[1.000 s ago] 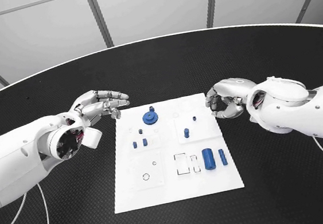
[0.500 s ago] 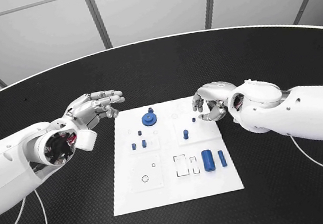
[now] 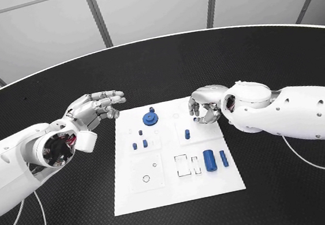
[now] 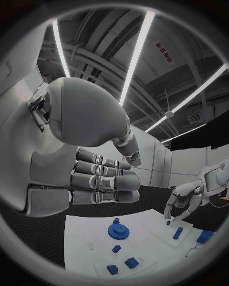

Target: Assemble the parts on the task board

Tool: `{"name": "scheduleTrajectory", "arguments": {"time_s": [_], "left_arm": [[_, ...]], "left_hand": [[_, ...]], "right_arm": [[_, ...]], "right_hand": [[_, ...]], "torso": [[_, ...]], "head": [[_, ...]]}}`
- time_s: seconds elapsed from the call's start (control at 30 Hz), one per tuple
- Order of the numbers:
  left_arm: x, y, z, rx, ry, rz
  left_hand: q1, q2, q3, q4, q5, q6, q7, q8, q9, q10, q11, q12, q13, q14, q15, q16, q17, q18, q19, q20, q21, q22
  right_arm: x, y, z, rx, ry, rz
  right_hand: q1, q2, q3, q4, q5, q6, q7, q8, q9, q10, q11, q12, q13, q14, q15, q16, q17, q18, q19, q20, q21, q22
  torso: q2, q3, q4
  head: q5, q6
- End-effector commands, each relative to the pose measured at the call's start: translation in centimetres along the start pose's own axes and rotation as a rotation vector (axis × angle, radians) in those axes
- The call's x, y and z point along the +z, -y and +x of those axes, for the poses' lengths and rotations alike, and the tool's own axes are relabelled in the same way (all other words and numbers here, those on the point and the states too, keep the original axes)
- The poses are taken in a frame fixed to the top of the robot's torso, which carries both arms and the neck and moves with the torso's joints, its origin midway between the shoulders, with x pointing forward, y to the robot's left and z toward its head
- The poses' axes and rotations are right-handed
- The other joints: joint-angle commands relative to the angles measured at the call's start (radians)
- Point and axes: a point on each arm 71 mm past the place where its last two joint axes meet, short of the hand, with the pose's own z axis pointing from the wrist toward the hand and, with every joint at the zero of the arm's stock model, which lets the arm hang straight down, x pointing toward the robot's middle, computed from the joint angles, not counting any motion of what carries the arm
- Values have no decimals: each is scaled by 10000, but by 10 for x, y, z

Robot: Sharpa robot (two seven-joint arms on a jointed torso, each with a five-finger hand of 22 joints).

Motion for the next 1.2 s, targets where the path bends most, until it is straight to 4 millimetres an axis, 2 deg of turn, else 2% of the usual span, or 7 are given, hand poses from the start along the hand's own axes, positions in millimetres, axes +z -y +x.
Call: {"name": "scheduleTrajectory", "arguments": {"time_s": [0.03,0.1,0.37,0.57,0.73,0.9,1.2], "left_arm": [[-1,0,0,-1,4,-13],[-1,0,-1,-1,14,-24],[-2,0,0,-9,-23,-40],[-3,0,1,-19,-70,-62],[-3,0,1,-24,-98,-90],[-4,0,1,-27,-110,-104],[-4,0,2,-31,-128,-125]], "left_hand": [[-6,73,-59,23,33,49,8,55,14,40,1,36,9,2,-54,-67,-13,146,-31,-53,-65,-16],[-6,73,-59,23,33,49,8,55,14,40,1,36,9,2,-54,-67,-13,146,-31,-53,-65,-16],[5,76,-66,15,37,38,11,51,14,26,2,38,11,-2,-55,-73,-23,146,-31,-55,-72,-21],[14,82,-70,10,41,31,14,49,14,18,3,40,13,-5,-55,-78,-30,146,-31,-56,-77,-24],[25,93,-72,5,44,22,16,47,15,6,6,41,15,-10,-55,-83,-38,145,-32,-58,-82,-27],[38,104,-71,-1,48,16,18,46,15,-2,7,43,17,-13,-55,-87,-45,145,-31,-59,-86,-30],[48,108,-74,-8,48,8,21,43,16,-13,9,45,18,-16,-54,-91,-51,145,-31,-60,-90,-32]], "right_arm": [[1,-1,1,-17,-59,-6],[3,-2,1,-28,-89,-16],[6,-2,2,-351,-114,3],[8,-2,3,-445,-153,4],[9,-3,4,-490,-236,-2],[11,-2,6,-547,-389,56],[13,-5,13,-569,-604,-9]], "right_hand": [[98,-6,42,-31,64,80,5,37,13,120,6,-68,-33,414,52,32,18,155,283,61,43,1565],[97,1,51,-41,87,101,9,42,15,150,5,-76,-56,417,49,41,31,154,286,61,47,1568],[100,35,82,-70,138,163,11,58,24,232,-3,-94,-116,420,42,50,44,133,324,61,141,1618],[108,80,110,-112,150,252,-14,91,41,347,-28,-99,-172,422,25,56,54,97,389,52,310,1706],[138,149,148,-208,157,406,-66,157,77,538,-81,-102,-251,434,-13,86,101,78,423,23,403,1761],[173,194,182,-285,136,475,-88,183,95,636,-111,-116,-294,441,-42,101,125,54,464,6,514,1820],[184,235,200,-369,94,573,-123,225,124,770,-148,-126,-336,440,-75,100,125,26,511,-15,642,1889]], "torso": [[-1,18,-10],[0,25,-33],[-5,12,7],[0,15,-15],[0,30,-13],[-3,12,-11],[-8,20,-12]], "head": [[33,-17],[48,-17],[41,-63],[100,-61],[116,-114],[98,-171],[131,-216]]}}
